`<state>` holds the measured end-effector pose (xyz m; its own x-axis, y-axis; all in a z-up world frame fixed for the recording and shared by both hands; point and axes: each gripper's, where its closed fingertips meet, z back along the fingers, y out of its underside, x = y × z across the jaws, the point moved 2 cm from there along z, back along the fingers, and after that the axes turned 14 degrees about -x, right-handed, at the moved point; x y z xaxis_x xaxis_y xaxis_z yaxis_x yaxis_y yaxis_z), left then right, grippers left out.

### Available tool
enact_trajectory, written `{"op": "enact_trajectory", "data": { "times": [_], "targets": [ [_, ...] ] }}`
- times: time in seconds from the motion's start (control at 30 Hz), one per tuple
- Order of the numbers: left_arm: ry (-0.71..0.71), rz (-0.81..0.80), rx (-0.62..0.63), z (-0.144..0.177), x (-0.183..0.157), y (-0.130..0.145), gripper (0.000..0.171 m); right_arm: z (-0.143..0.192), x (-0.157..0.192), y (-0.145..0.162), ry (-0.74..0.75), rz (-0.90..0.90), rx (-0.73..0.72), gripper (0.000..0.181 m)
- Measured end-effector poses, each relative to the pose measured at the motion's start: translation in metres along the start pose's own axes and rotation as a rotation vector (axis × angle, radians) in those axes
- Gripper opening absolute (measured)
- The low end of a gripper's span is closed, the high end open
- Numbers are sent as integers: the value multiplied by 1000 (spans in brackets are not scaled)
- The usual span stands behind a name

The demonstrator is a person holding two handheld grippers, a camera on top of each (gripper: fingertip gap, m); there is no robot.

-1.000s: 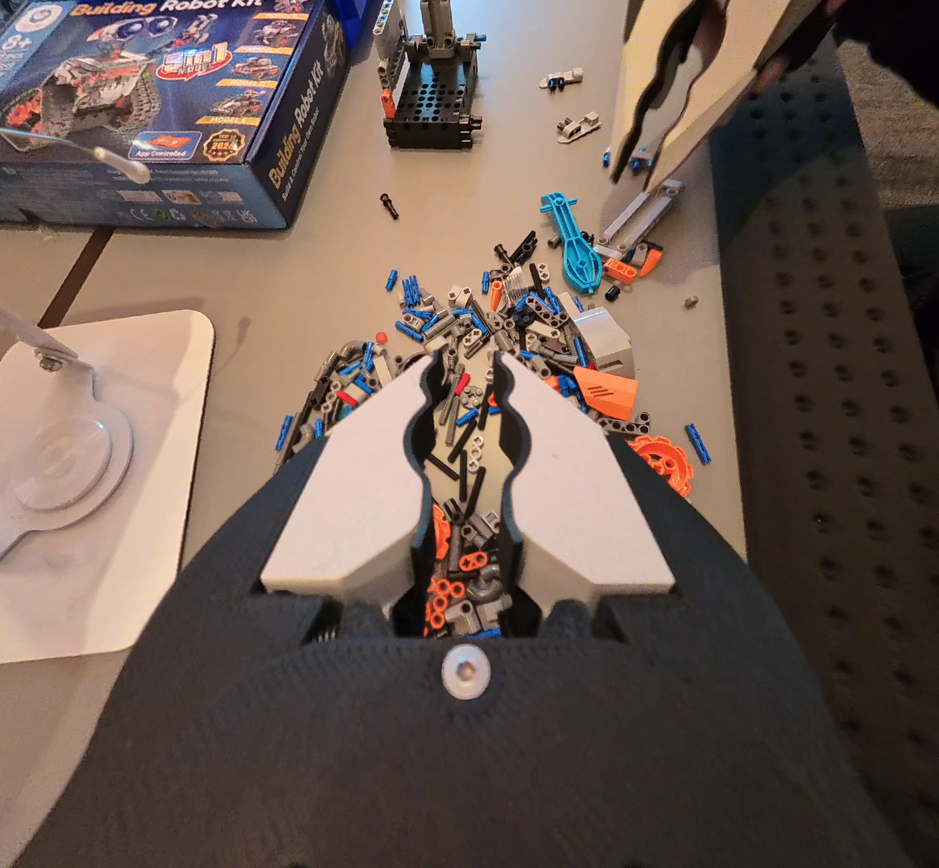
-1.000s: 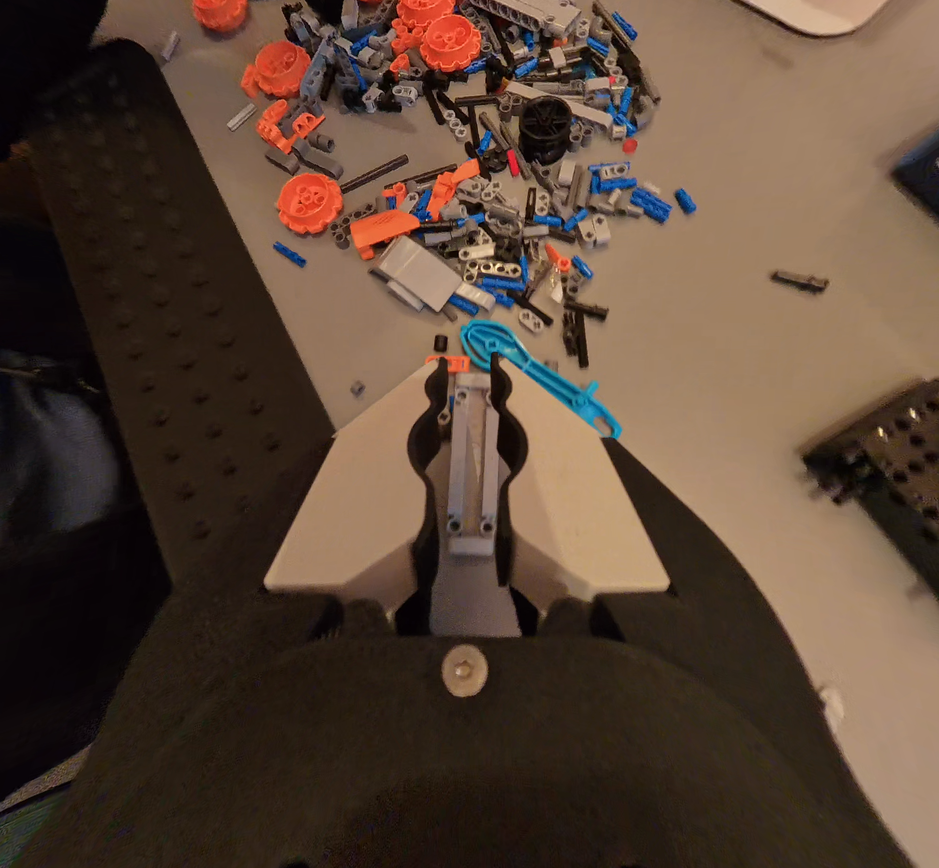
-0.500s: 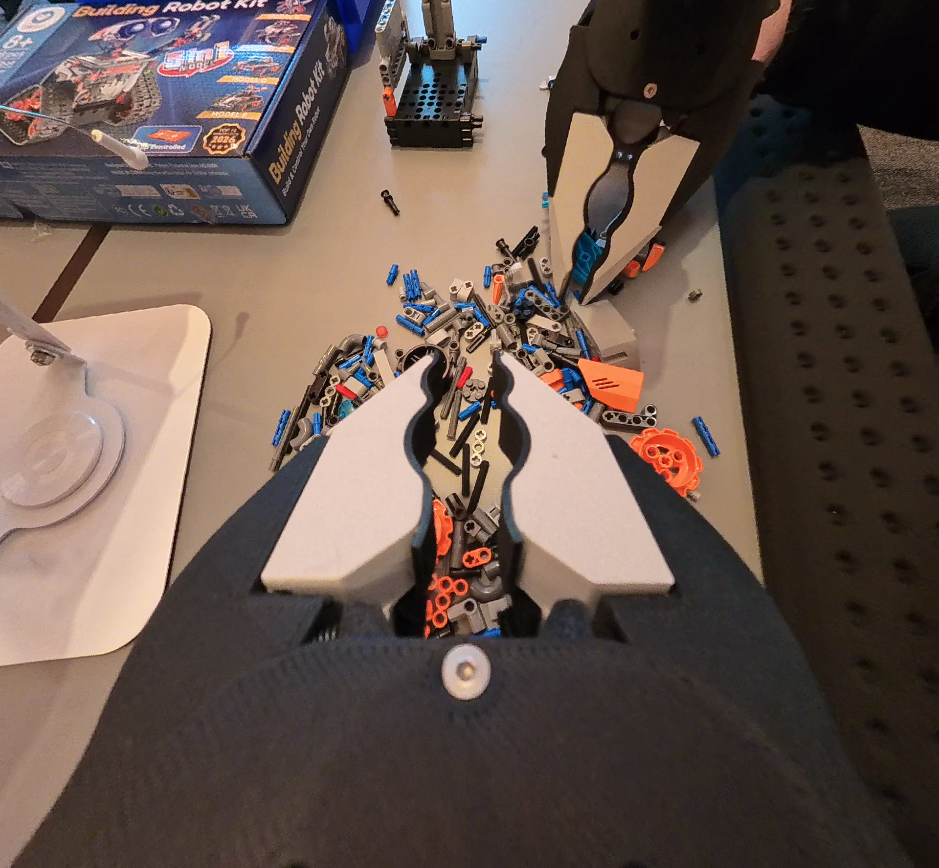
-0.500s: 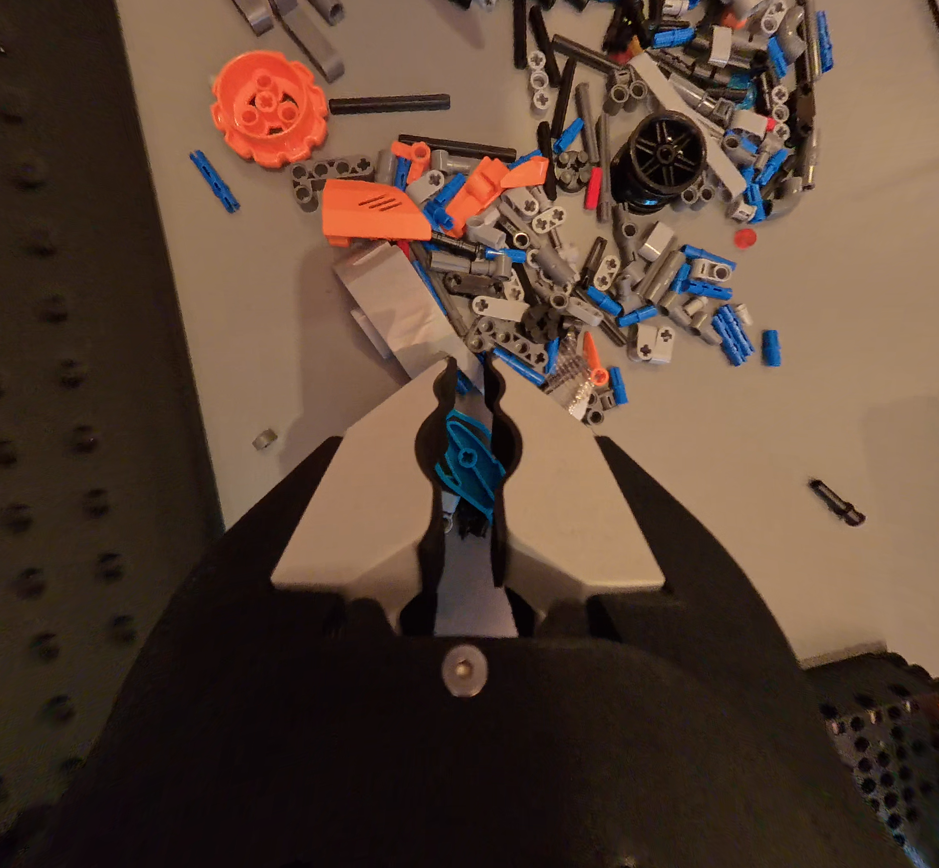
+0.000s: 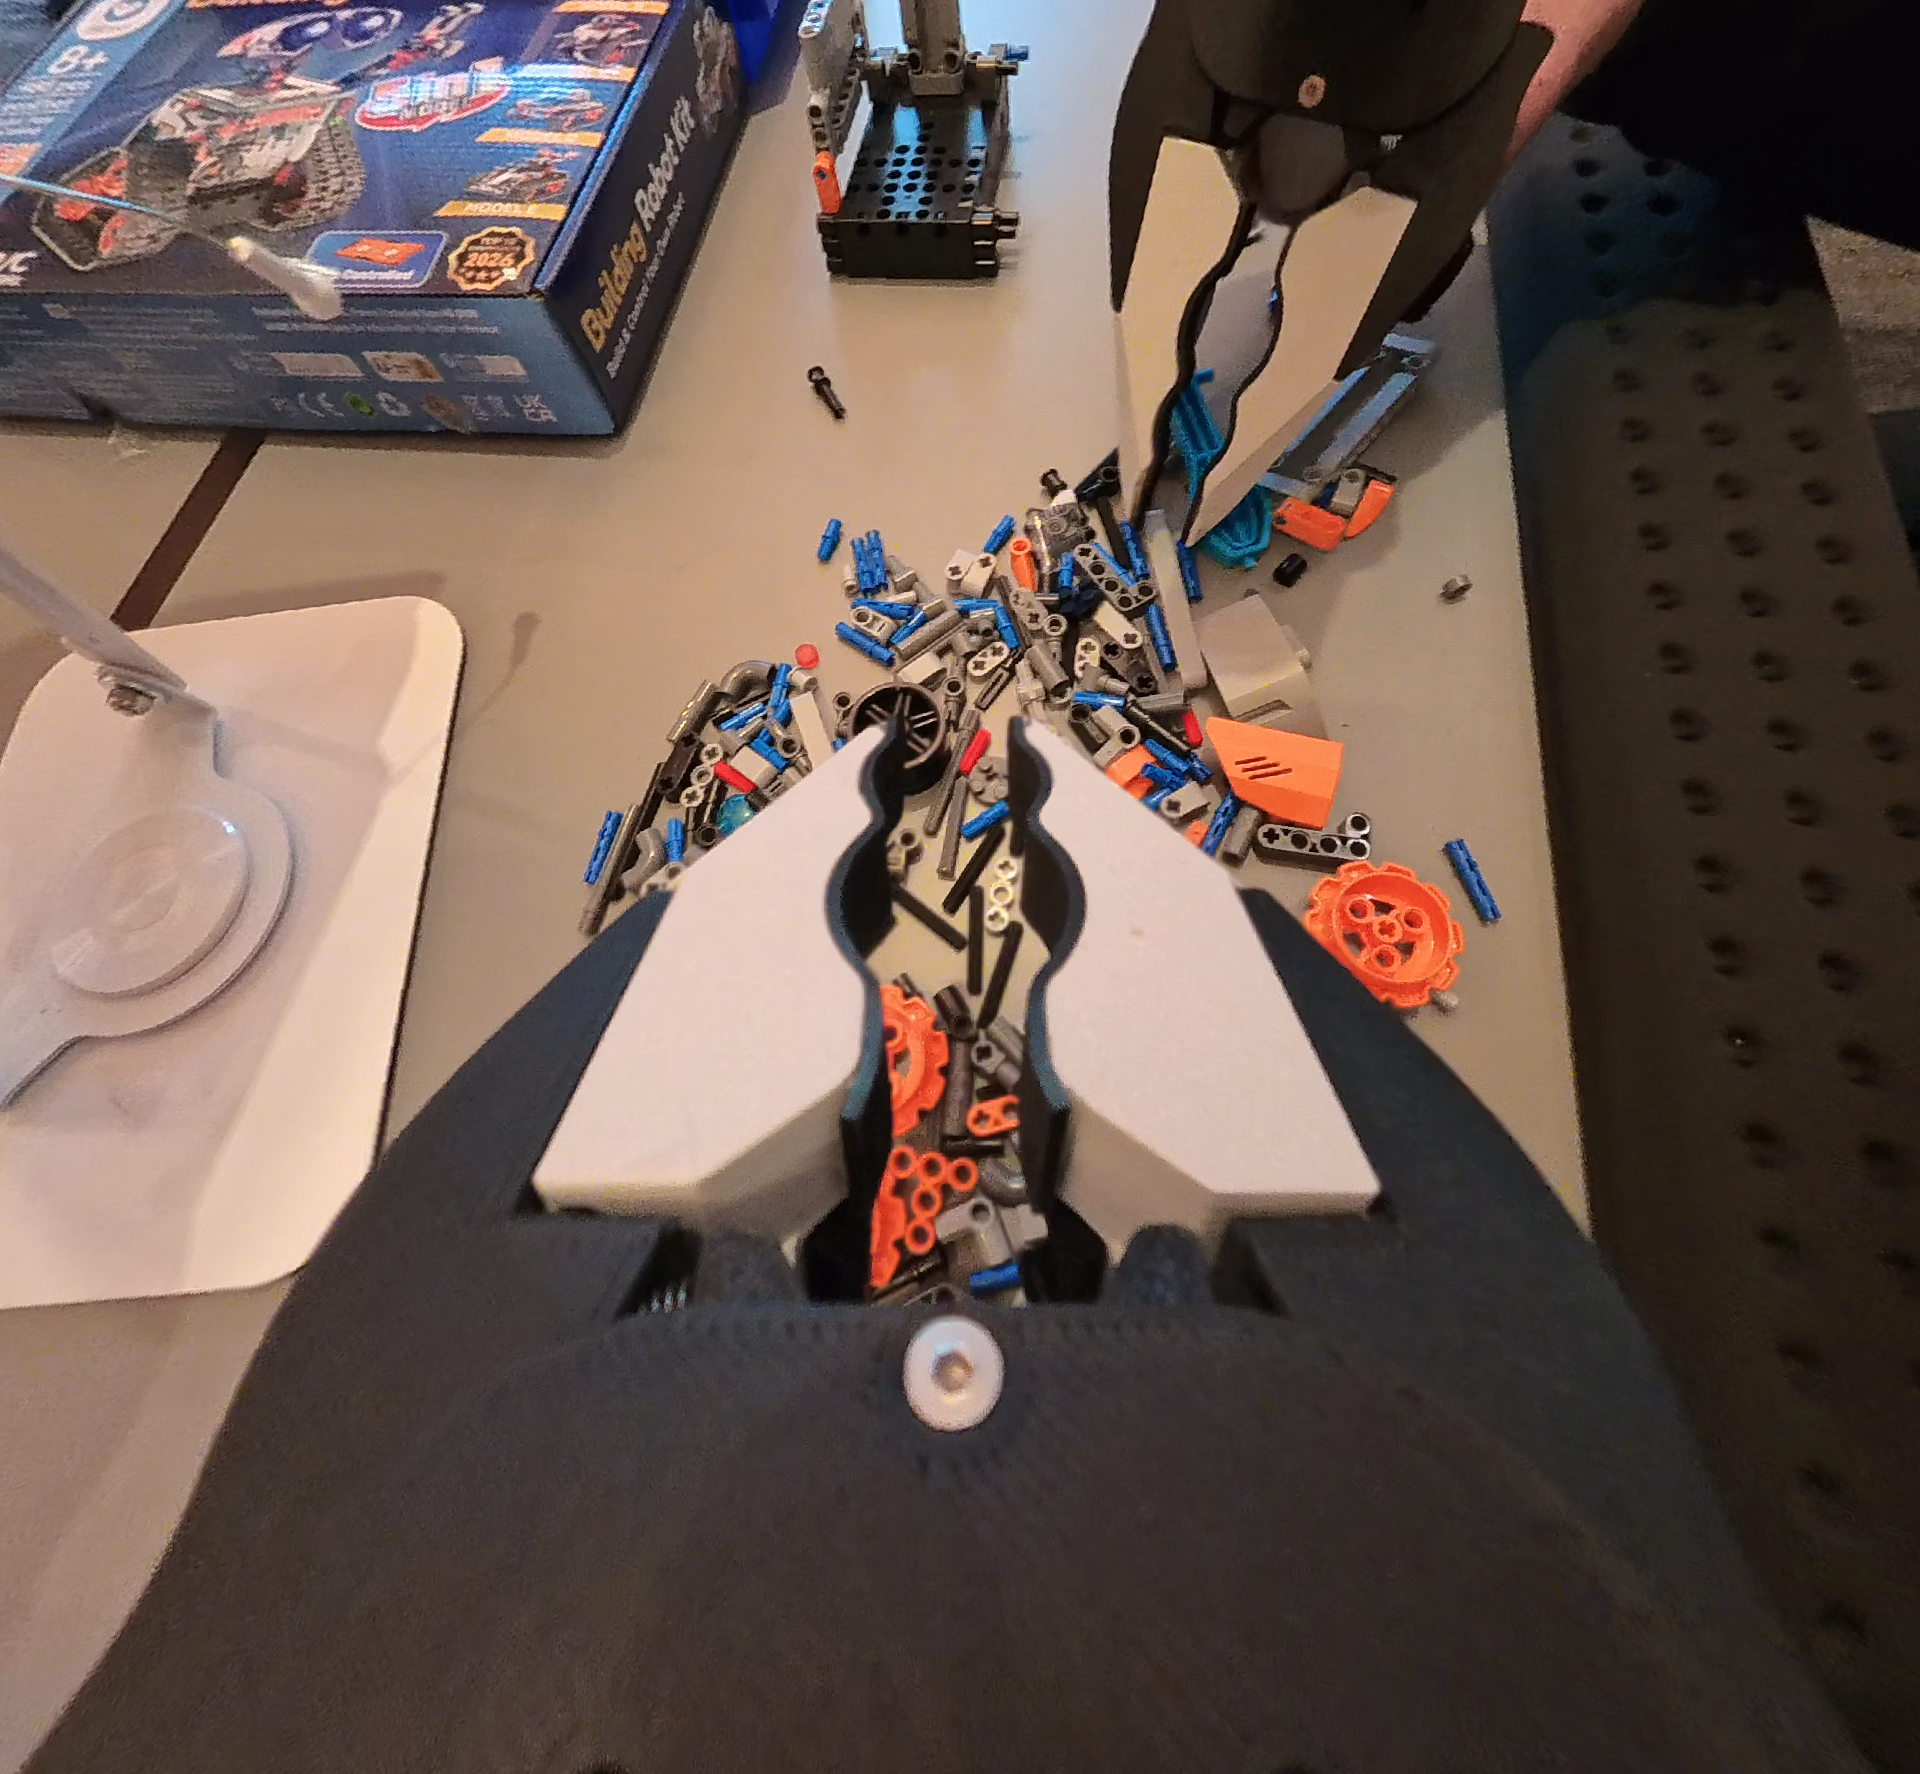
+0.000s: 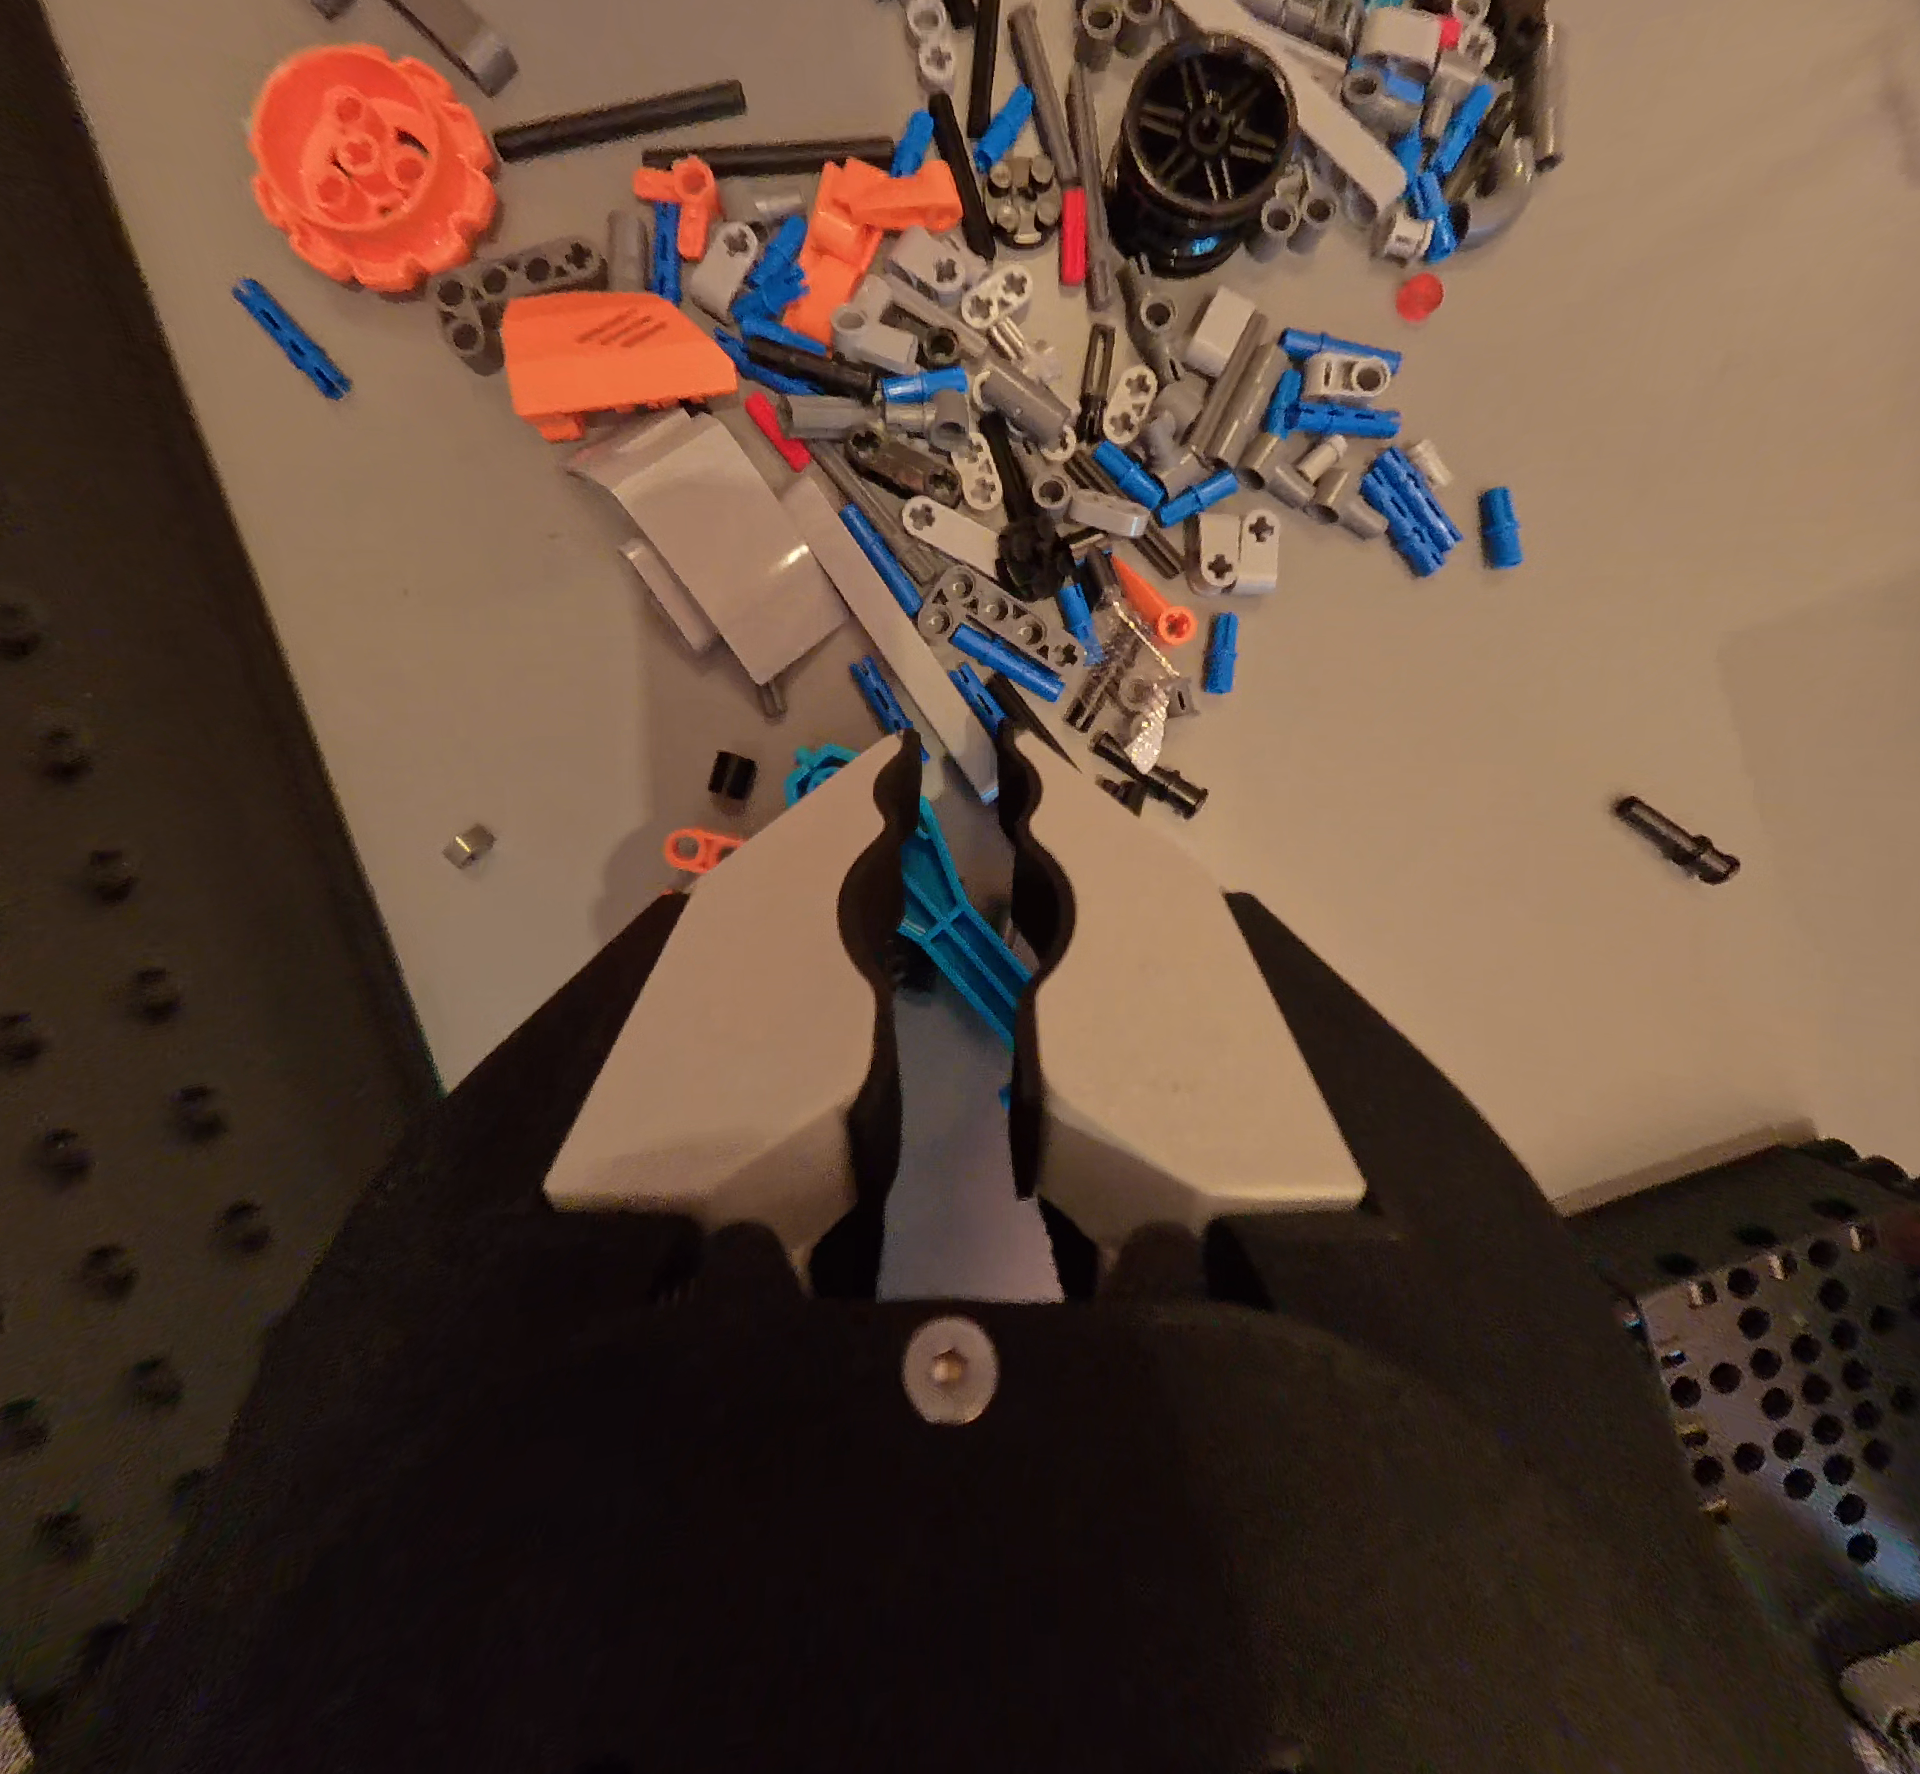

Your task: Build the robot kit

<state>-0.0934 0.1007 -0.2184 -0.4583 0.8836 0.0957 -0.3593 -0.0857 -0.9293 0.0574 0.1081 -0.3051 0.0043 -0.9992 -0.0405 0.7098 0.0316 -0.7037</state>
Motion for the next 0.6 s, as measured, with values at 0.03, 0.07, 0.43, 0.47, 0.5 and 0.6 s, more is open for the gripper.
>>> {"op": "enact_trajectory", "data": {
  "times": [0.03,0.07,0.43,0.47,0.5,0.6],
  "targets": [
    [-7,4,-8,2,2,-1,16,0,0,2,-5,-5,12,11],
    [-10,10,-22,5,3,-3,16,0,-1,2,0,-2,15,10],
    [-157,-12,-12,47,27,-7,16,22,0,-14,39,6,-109,11],
    [-171,-17,-1,52,29,-6,15,25,0,-14,48,14,-116,10],
    [-178,-18,11,56,29,-5,16,29,0,-14,62,15,-127,9],
    [-202,-23,52,71,29,3,15,46,0,-14,95,-2,-179,8]
  ]
}}
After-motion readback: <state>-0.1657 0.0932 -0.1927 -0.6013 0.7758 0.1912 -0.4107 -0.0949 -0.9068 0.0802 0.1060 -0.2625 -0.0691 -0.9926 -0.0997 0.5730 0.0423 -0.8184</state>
